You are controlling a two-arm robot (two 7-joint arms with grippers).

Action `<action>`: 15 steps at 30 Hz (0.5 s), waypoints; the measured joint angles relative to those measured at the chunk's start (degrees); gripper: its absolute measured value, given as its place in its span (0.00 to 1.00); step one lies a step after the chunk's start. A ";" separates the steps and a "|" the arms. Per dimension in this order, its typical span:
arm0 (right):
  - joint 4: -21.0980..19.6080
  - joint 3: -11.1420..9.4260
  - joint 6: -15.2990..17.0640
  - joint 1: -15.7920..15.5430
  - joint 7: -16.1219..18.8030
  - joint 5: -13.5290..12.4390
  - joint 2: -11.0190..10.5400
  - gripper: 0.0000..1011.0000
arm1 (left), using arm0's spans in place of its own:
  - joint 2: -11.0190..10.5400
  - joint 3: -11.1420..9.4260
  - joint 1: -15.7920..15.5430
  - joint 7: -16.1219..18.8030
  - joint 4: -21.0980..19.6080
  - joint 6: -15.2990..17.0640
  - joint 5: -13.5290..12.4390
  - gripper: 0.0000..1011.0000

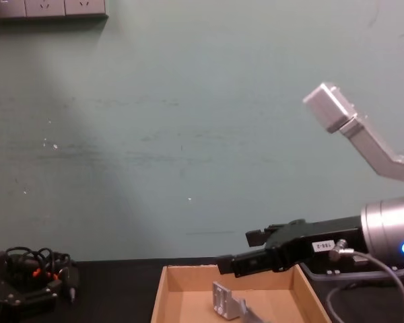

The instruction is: Use one hand to pick up the angle iron from the table and place it into the box.

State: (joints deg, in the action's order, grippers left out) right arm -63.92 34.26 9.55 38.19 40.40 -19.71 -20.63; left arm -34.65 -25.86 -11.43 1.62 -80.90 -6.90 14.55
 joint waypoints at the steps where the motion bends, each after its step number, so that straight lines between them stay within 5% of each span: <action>1: -0.59 -0.09 0.09 -0.21 -0.01 -0.22 -0.23 0.99 | 0.00 0.00 0.00 0.00 0.00 0.00 0.00 1.00; 15: -9.42 -0.42 1.43 -4.34 -0.09 -3.97 -5.22 0.99 | 0.00 0.00 0.00 0.00 -0.01 0.00 0.00 1.00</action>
State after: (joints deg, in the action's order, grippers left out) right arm -73.34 33.84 10.98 33.85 40.31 -23.67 -25.85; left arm -34.65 -25.86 -11.43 1.62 -80.90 -6.91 14.55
